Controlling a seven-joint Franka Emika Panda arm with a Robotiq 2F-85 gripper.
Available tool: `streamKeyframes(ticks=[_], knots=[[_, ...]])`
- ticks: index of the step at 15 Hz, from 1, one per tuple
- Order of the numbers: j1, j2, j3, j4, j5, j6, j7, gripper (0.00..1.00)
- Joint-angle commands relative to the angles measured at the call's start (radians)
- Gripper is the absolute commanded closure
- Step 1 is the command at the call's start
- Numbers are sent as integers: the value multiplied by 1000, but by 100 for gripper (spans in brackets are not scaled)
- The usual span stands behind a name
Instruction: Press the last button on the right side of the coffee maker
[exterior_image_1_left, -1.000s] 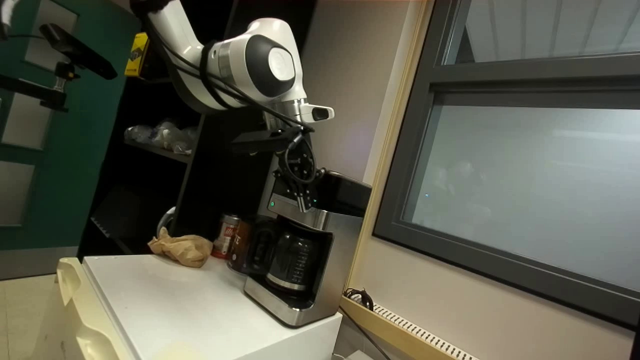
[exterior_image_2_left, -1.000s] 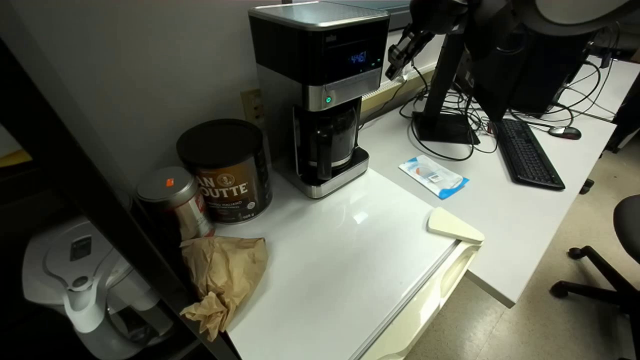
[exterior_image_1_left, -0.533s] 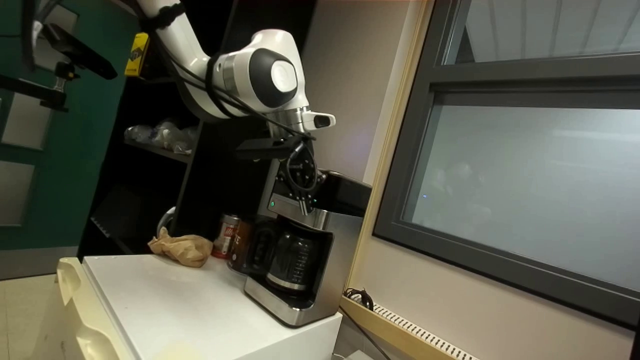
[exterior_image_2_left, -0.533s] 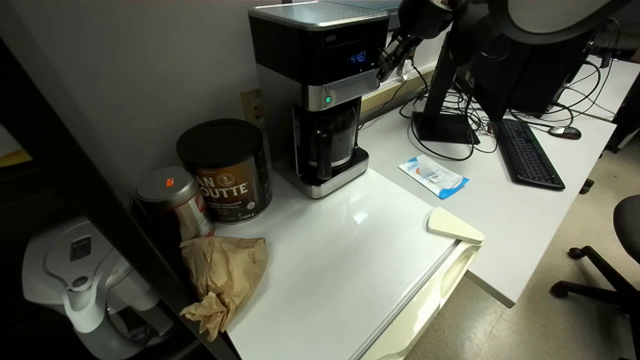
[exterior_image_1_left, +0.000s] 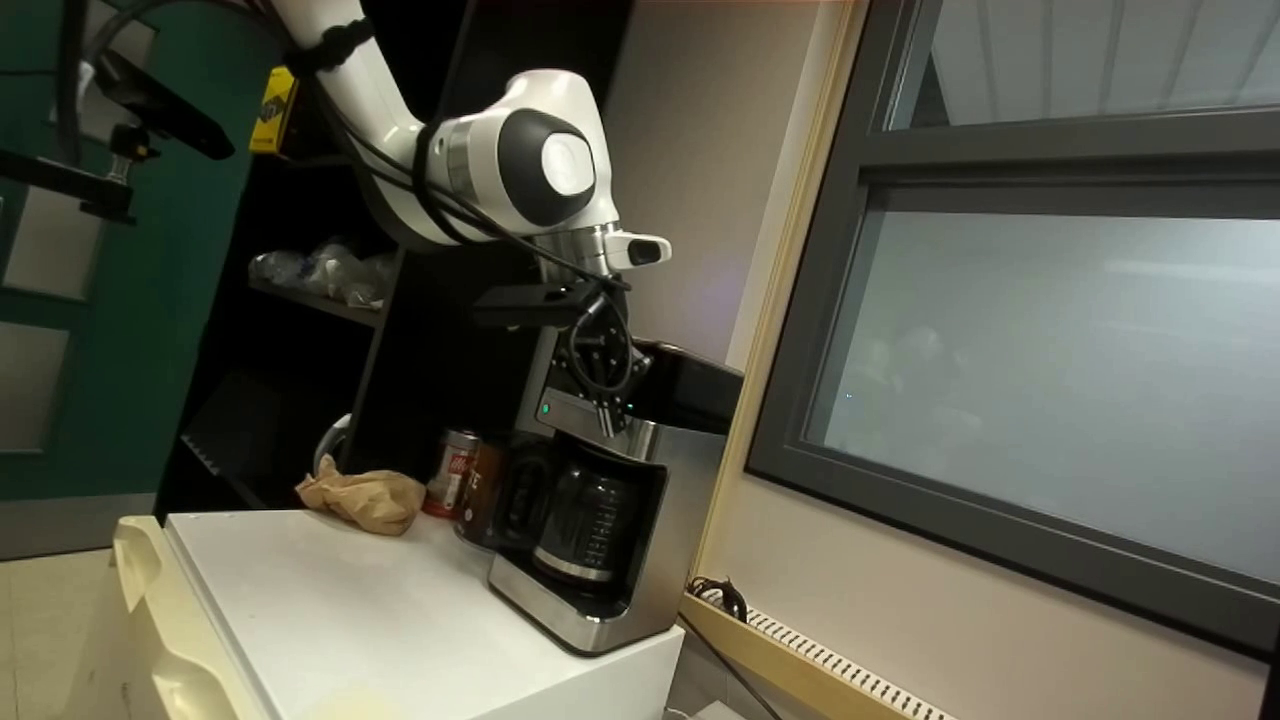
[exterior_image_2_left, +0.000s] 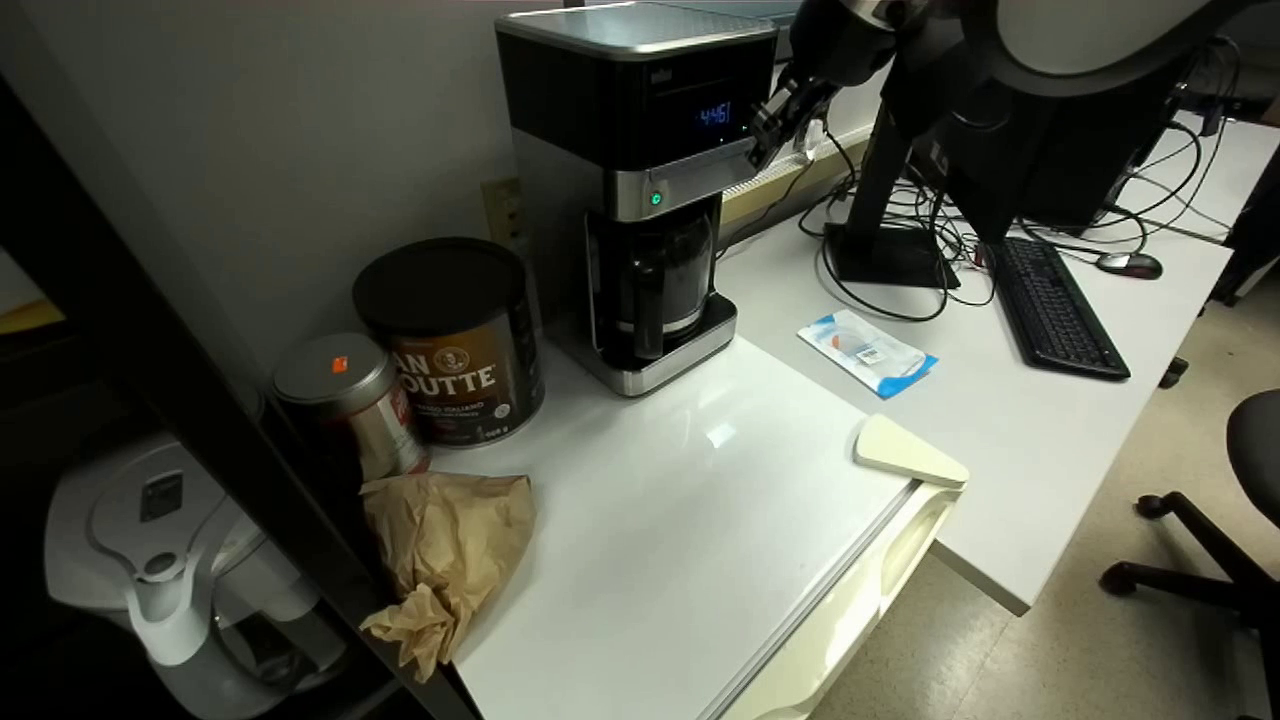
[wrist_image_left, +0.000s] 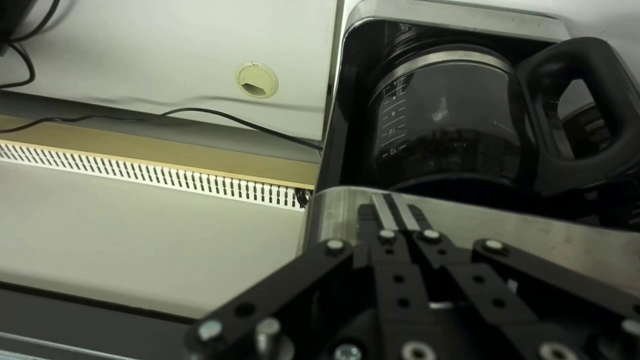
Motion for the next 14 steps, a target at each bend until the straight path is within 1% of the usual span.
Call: streamKeyframes(ticks=[1, 4, 8, 14], knots=[[5, 7, -4, 28, 28, -9, -13, 99], [-6, -43, 21, -39, 37, -28, -60, 99], [-12, -93, 42, -103, 39, -16, -110, 100], [-17, -175, 56, -200, 38, 0, -143, 100]])
